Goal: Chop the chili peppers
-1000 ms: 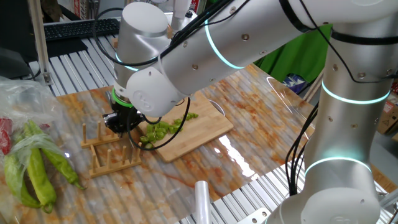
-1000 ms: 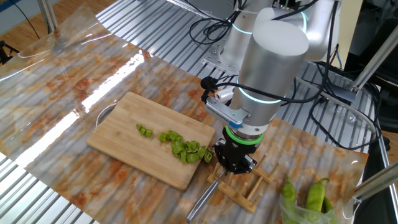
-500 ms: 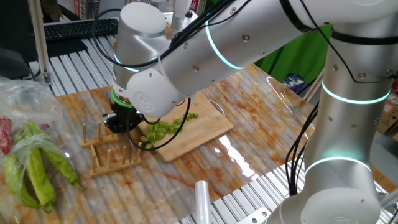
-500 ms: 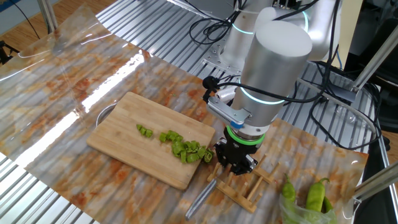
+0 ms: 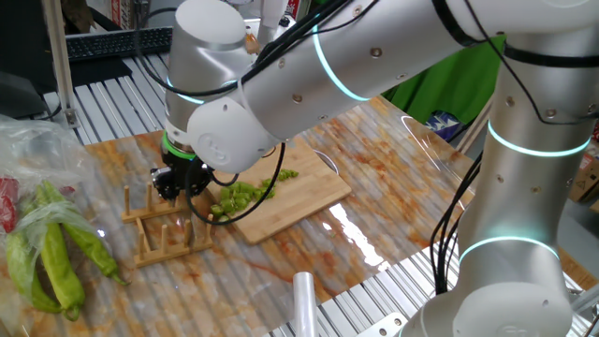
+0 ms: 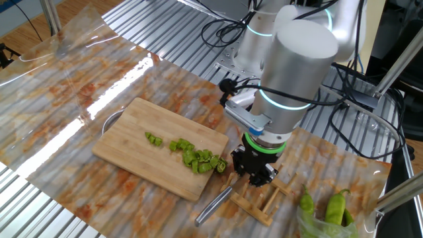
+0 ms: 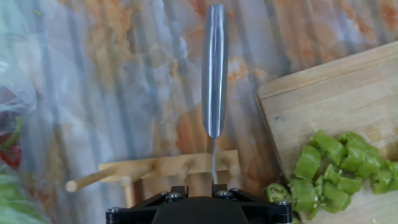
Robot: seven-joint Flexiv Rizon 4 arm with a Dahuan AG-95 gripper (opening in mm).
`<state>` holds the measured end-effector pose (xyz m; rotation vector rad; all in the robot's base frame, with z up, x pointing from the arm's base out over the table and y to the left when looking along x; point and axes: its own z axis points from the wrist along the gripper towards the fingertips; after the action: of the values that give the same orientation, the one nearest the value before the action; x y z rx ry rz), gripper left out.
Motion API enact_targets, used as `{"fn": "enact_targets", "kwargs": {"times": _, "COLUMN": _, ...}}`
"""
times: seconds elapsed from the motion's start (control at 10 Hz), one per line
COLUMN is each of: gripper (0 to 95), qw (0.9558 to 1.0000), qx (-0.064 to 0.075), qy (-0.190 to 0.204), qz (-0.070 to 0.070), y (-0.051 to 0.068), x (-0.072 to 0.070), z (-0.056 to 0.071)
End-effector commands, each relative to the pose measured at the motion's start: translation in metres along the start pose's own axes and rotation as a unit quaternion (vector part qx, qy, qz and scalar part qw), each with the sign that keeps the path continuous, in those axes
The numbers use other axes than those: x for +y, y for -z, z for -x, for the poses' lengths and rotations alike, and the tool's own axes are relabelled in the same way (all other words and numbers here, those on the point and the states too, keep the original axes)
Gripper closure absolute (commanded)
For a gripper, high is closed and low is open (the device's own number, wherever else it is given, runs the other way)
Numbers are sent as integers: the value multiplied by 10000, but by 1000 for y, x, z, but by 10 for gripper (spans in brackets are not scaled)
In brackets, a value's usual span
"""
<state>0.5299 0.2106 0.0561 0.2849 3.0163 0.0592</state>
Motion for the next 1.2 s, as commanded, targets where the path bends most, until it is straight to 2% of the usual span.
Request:
{"fn": "enact_targets", "kwargs": {"times": 0.1, "gripper": 760, "qw": 9999, "qx": 132, "qy": 78, "qz": -10, "y": 10, "x": 0, "z": -1}}
{"fn": "enact_targets", "kwargs": {"times": 0.3, "gripper": 760, "qw": 9998, "qx": 190, "qy": 96, "qz": -37, "y": 18, "x": 1, "z": 0}}
{"fn": "enact_targets", "kwargs": {"times": 0.5, "gripper": 760, "qw": 9995, "qx": 291, "qy": 81, "qz": -61, "y": 32, "x": 1, "z": 0}}
{"fn": "enact_targets", "kwargs": {"times": 0.8, "gripper": 760, "qw": 9987, "qx": 486, "qy": 92, "qz": -80, "y": 57, "x": -3, "z": 1}}
{"fn": "enact_targets", "kwargs": {"times": 1.0, "gripper": 760, "qw": 9981, "qx": 574, "qy": 179, "qz": -105, "y": 71, "x": -10, "z": 3}}
{"fn": "enact_targets", "kwargs": {"times": 1.2, "gripper": 760, "qw": 9978, "qx": 587, "qy": 300, "qz": -106, "y": 78, "x": -20, "z": 7}}
